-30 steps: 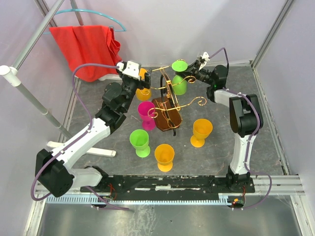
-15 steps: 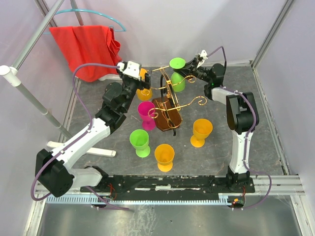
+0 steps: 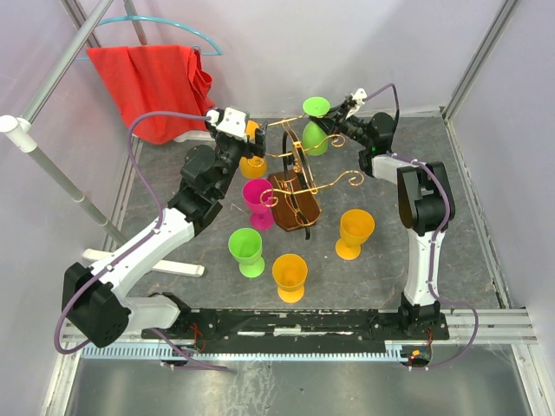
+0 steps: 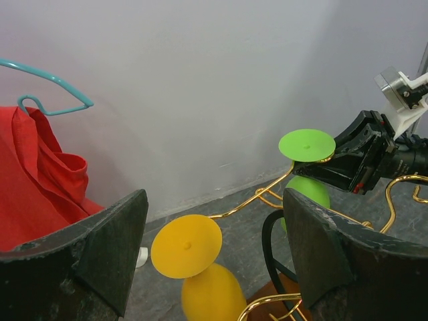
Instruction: Place the wine glass upside down on the wine glass rack
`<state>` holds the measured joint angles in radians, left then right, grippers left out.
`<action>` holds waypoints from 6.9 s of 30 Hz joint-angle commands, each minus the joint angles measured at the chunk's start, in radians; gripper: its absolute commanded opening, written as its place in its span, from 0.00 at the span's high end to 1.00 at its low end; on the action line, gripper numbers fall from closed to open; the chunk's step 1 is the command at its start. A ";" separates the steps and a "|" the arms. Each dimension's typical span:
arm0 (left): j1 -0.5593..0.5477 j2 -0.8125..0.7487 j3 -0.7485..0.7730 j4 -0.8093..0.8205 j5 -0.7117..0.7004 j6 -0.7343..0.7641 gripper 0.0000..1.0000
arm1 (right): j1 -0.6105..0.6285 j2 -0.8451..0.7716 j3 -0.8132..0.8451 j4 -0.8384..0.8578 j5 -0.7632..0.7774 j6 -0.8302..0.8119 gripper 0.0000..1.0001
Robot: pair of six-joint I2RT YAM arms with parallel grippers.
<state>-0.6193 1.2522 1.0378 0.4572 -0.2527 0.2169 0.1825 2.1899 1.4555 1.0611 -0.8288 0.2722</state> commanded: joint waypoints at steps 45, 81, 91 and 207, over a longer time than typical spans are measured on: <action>-0.003 -0.021 0.008 0.048 0.014 -0.010 0.11 | 0.028 -0.200 -0.282 0.164 0.080 -0.003 0.65; -0.002 0.007 0.081 -0.022 0.036 -0.032 0.08 | -0.118 -0.714 -0.294 -0.974 0.673 -0.236 0.37; -0.003 -0.012 0.255 -0.394 -0.177 -0.115 0.08 | -0.120 -0.886 -0.166 -1.355 0.833 -0.160 0.31; -0.077 0.278 0.172 0.784 0.038 0.325 0.97 | 0.108 -0.397 0.424 -0.664 0.220 1.213 0.33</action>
<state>-0.6865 1.5467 1.2041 1.1458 -0.2409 0.4965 0.2901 1.7805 1.8000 0.3305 -0.6357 1.4803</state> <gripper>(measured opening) 0.047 0.670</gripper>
